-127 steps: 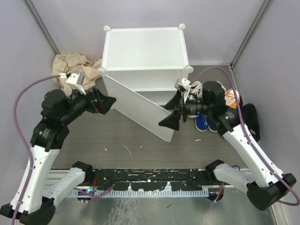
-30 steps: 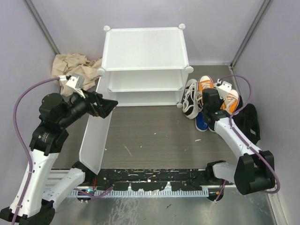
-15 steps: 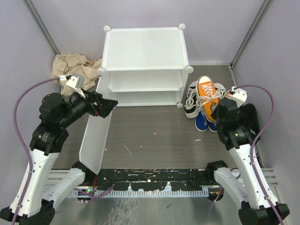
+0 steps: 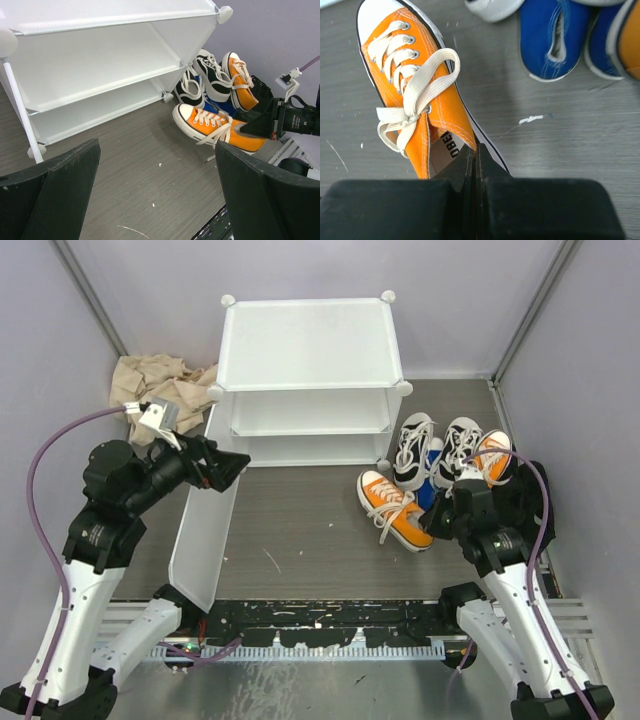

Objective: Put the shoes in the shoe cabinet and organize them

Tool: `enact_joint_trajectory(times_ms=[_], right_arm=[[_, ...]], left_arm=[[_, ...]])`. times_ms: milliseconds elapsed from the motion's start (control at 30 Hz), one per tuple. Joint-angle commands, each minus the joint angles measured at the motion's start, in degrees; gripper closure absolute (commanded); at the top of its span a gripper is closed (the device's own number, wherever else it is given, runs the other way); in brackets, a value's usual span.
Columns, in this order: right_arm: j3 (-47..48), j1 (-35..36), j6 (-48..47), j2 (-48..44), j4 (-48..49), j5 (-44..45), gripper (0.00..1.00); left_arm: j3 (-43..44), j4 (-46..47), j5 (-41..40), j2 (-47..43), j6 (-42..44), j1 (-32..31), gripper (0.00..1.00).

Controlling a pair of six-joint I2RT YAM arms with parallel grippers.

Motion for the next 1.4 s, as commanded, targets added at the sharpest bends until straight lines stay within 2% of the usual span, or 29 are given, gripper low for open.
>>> enact_joint_trajectory(times_ms=[0,100,200,300,367,433,567,600,667,700,767,867,933,1000,1067,1167,1267,1367], right_arm=[[-1.1,1.8,3.4,0.2,10.6,-7.8,0.99],[-2.4,10.2,5.8,2.8,15.2,-2.7,0.99],[-1.7,25.3,8.8,8.7,21.0,8.7,0.99],[1.3,38.5,10.2,18.6,27.0,21.1,0.99],[2.7,42.4,11.2,25.6,31.9,23.3,0.99],[2.7,43.0,13.2,29.9,37.7,23.6,0.99],[1.3,43.0,17.1,35.3,45.1,24.4,0.97],[1.4,43.0,16.9,36.2,45.4,24.2,0.83],[1.7,43.1,15.1,36.6,44.0,24.7,0.34],[1.7,43.1,14.6,35.9,42.6,26.1,0.21],[1.5,43.1,12.4,33.5,39.3,29.9,0.10],[3.5,43.1,8.7,28.8,31.7,37.8,0.06],[6.3,42.9,8.4,26.3,23.0,46.7,0.01],[8.5,40.2,8.6,24.1,15.1,53.9,0.00],[9.3,32.7,6.7,21.5,11.7,52.0,0.00],[8.8,20.7,3.8,15.5,11.8,47.2,0.02],[8.6,12.9,1.8,13.4,12.8,45.8,0.04],[8.5,7.5,0.5,16.1,14.9,42.8,0.05]], left_arm=[[-0.2,2.2,-0.7,0.3,-0.4,-0.2,0.02],[-0.4,2.2,-1.1,0.8,-0.3,-0.2,0.02],[-0.2,2.4,-1.6,1.2,0.0,-0.2,0.02],[0.5,2.2,-2.0,1.8,0.3,-0.2,0.02],[1.0,1.9,-1.8,1.9,0.4,-0.2,0.02],[1.4,1.5,-1.8,1.8,0.5,-0.2,0.02],[1.2,0.8,-1.8,0.9,0.7,-0.2,0.02],[1.1,0.6,-1.9,0.7,1.0,-0.2,0.02],[0.6,0.2,-2.1,0.3,1.5,-0.2,0.02],[0.4,0.2,-2.2,0.2,1.7,-0.2,0.02],[-0.3,0.4,-2.2,0.0,2.0,-0.2,0.02],[-0.8,1.0,-2.0,0.3,2.0,-0.2,0.02],[-0.9,1.0,-1.6,0.6,2.0,-0.2,0.02],[-1.1,1.2,-1.3,0.6,1.9,-0.2,0.02],[-1.7,2.1,-1.0,0.3,1.6,-0.2,0.02],[-2.7,2.7,-0.8,-0.5,1.3,-0.2,0.02],[-3.3,2.9,-0.6,-1.0,1.1,-0.2,0.02],[-3.7,3.4,0.5,-1.3,0.4,-0.2,0.02]])
